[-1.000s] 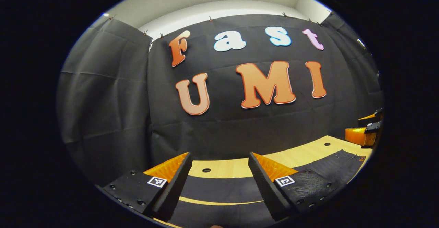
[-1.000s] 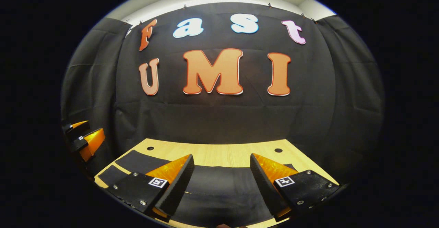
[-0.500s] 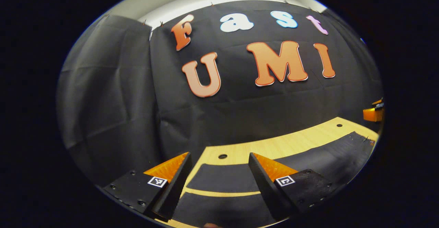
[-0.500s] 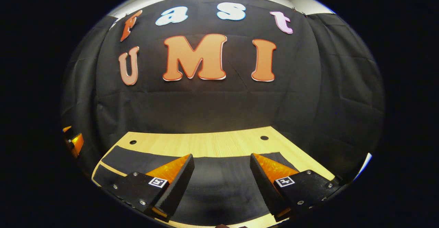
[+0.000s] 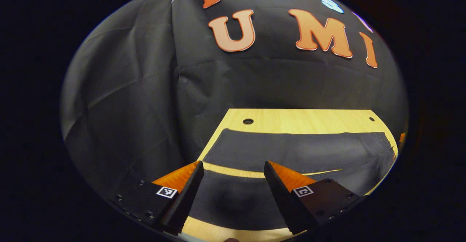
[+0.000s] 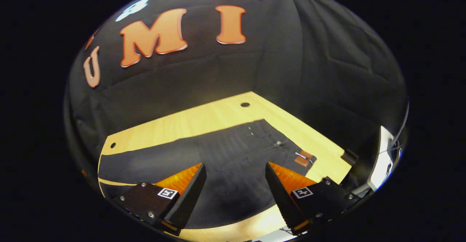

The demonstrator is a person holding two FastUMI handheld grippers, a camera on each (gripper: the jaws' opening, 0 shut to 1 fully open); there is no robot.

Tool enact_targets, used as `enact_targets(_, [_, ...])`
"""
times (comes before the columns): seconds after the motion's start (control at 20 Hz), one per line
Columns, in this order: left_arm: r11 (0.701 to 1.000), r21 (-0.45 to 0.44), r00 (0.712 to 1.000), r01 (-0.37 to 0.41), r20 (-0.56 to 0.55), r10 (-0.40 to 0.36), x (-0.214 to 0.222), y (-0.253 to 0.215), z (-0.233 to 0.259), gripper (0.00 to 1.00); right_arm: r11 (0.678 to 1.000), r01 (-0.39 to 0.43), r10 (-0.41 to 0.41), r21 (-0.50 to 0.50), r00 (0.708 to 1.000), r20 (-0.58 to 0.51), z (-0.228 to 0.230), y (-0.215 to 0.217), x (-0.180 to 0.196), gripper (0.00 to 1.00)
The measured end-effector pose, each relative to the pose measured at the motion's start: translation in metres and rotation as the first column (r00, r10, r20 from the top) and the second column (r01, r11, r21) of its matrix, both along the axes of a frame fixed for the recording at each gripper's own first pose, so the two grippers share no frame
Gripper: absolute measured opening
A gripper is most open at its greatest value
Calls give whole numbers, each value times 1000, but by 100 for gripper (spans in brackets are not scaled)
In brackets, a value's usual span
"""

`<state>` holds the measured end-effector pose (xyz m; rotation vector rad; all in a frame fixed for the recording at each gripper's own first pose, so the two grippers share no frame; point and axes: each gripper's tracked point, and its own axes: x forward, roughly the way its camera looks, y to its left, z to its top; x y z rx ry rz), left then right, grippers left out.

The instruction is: Grasp the waist and the cuffs of the jeans and fold them to make the two legs overlap; first hold the waist and fold one-third of the jeans toward the cuffs, then hold the cuffs and fold the remaining one-third in the same direction to finish folding.

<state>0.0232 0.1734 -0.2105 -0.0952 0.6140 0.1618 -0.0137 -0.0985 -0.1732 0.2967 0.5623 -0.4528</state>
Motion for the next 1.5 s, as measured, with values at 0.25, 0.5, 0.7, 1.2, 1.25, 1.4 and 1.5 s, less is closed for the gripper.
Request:
enact_targets(0.25, [997, -28, 980, -73, -188, 66, -17, 10, -43, 99, 952, 178, -126, 250, 969, -212, -84, -41, -20, 98])
enact_targets(0.5, [986, -57, 919, -159, -372, 127, -29, 19, -82, 99, 905, 316, -222, 286, 922, -317, -123, -101, -39, 95])
enact_targets(0.7, [965, -96, 834, -243, -529, 157, -40, 20, -98, 100, 850, 417, -287, 322, 879, -381, -142, -133, -44, 95])
enact_targets(1.2, [882, -125, 613, -454, -762, 208, -66, 25, -127, 100, 770, 536, -294, 346, 779, -553, -174, -159, -32, 93])
enact_targets(1.25, [866, -138, 600, -481, -772, 211, -65, 26, -132, 99, 771, 536, -279, 344, 770, -574, -177, -158, -31, 93])
enact_targets(1.4, [808, -178, 556, -561, -804, 210, -60, 40, -136, 99, 779, 535, -258, 326, 748, -611, -180, -158, -30, 92])
enact_targets(1.5, [773, -167, 519, -612, -823, 232, -59, 50, -141, 99, 800, 518, -236, 302, 735, -636, -180, -158, -30, 92])
